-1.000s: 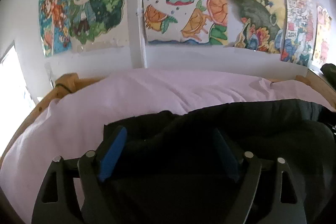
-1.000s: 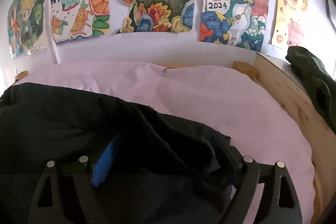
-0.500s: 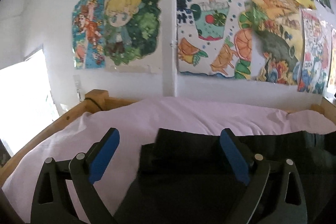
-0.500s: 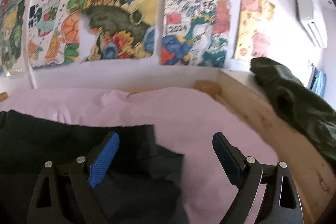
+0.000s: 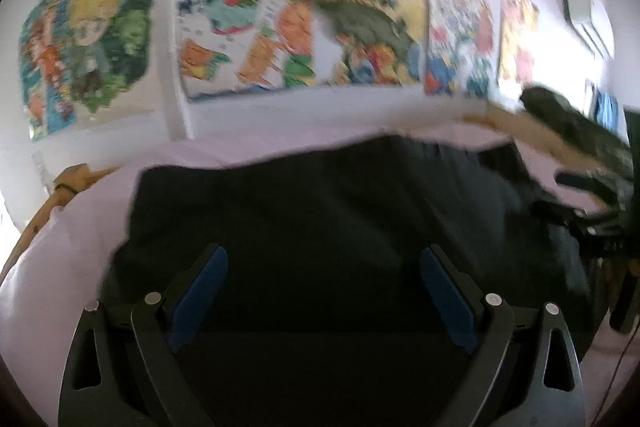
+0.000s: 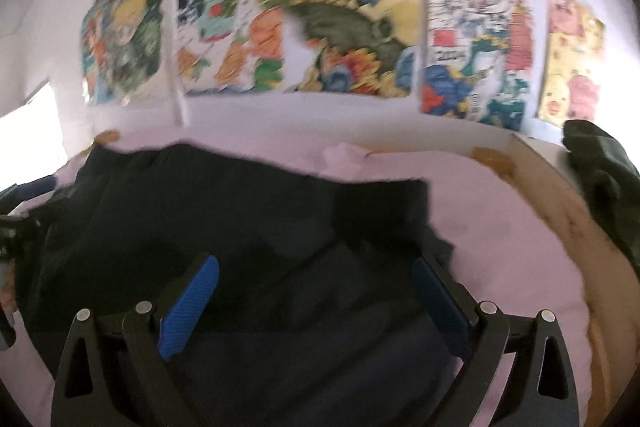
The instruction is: Fold large clothes
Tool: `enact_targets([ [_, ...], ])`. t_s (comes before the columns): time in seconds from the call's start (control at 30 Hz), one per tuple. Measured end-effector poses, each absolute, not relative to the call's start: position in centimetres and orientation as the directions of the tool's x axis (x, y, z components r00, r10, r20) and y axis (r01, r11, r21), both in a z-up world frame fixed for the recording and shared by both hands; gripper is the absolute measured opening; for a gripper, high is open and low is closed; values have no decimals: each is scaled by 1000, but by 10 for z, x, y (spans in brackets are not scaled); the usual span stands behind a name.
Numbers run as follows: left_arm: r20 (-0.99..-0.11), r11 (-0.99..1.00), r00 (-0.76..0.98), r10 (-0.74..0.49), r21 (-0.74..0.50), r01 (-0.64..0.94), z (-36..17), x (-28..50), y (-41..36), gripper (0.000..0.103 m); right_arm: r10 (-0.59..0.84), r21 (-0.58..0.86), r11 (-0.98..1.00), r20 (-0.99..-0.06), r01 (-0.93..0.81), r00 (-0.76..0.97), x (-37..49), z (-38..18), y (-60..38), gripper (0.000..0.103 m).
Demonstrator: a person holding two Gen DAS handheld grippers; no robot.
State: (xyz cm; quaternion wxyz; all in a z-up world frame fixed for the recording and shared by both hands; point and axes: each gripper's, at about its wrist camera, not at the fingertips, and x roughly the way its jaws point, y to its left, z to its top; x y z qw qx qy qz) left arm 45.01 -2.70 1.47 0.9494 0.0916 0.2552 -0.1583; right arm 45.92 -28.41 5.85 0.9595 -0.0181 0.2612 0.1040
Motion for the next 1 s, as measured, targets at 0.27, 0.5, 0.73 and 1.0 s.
enact_targets([
  [0.27,-512,949,841,-176,139,284,5,490,-47,102,187,39,980,-531,-197,826,500,30,-280,103],
  [0.5,-545,969,827,-140,95,227,2,527,-35,102,165,50,985,-560,-166,812,541,26,-285,103],
  [0.73,-649,979,747,-145,13,201,-8,578,-13,102,192,102,981,-630,-164,752,586,12,-295,103],
  [1.0,-674,979,725,-140,18,205,-33,596,-14,102,237,151,971,-697,-184,677,616,-23,-297,103],
])
